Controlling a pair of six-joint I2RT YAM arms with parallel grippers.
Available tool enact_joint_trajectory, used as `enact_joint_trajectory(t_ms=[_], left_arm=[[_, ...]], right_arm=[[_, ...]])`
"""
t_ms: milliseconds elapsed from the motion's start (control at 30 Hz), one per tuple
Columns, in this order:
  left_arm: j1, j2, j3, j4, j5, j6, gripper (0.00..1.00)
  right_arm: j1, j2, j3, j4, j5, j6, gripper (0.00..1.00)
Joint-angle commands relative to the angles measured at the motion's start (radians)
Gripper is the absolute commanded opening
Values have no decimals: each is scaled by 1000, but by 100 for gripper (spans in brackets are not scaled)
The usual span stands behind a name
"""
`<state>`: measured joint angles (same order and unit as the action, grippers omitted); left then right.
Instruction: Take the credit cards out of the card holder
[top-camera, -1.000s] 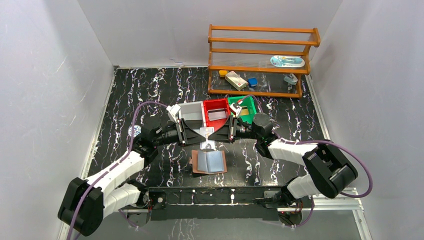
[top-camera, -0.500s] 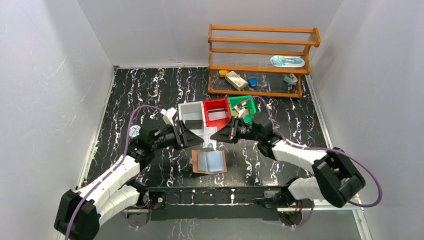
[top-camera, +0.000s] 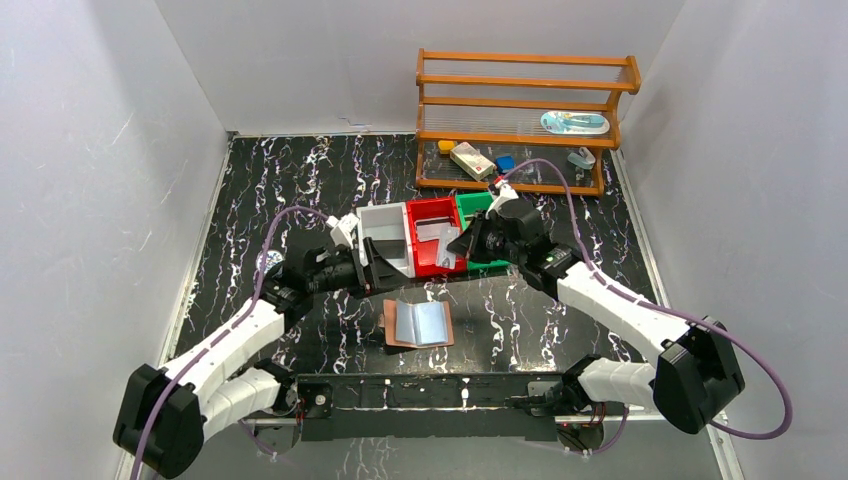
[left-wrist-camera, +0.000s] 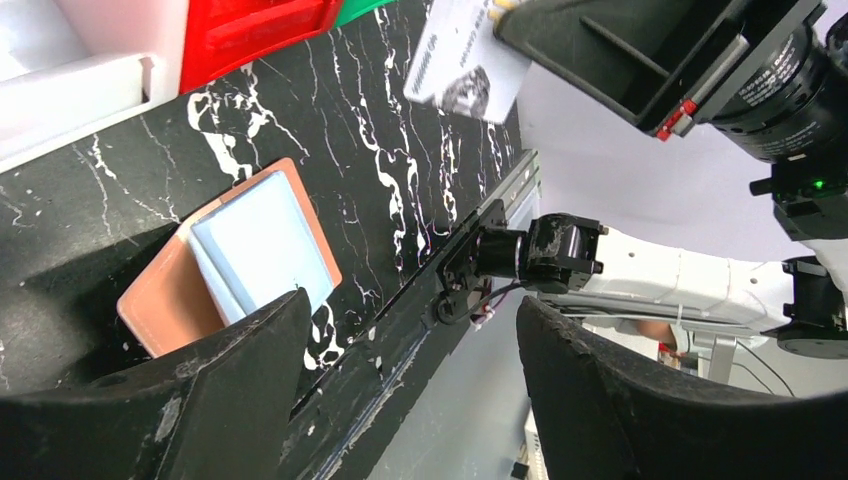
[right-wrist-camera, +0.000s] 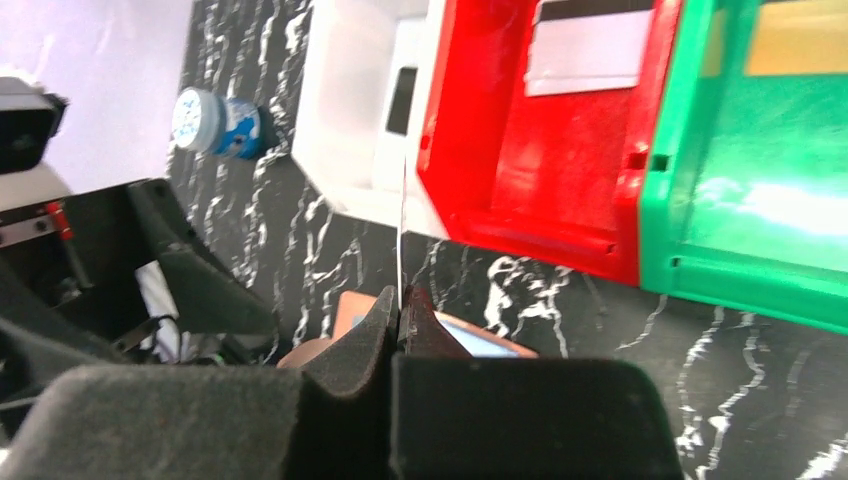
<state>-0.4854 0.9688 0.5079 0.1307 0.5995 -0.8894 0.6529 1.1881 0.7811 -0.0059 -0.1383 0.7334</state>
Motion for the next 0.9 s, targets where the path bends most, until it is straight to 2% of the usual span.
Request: enact_joint_trajectory(t_ms=[0,167,433,867], left_arm=[[-9,50,74,-8,98,27,73],[-61,149,96,-34,79,37,70],[-94,249,148,-270,-86,141,68],[-114,272,128,-280,-119,166,65]], right_arm=[[-2,15,106,-122,174,-167,0],[-2,15,115,-101,196,-175,0],[-1,67,160,-62,143,-365,0],[-1,228,311,-139,89,-529,0]])
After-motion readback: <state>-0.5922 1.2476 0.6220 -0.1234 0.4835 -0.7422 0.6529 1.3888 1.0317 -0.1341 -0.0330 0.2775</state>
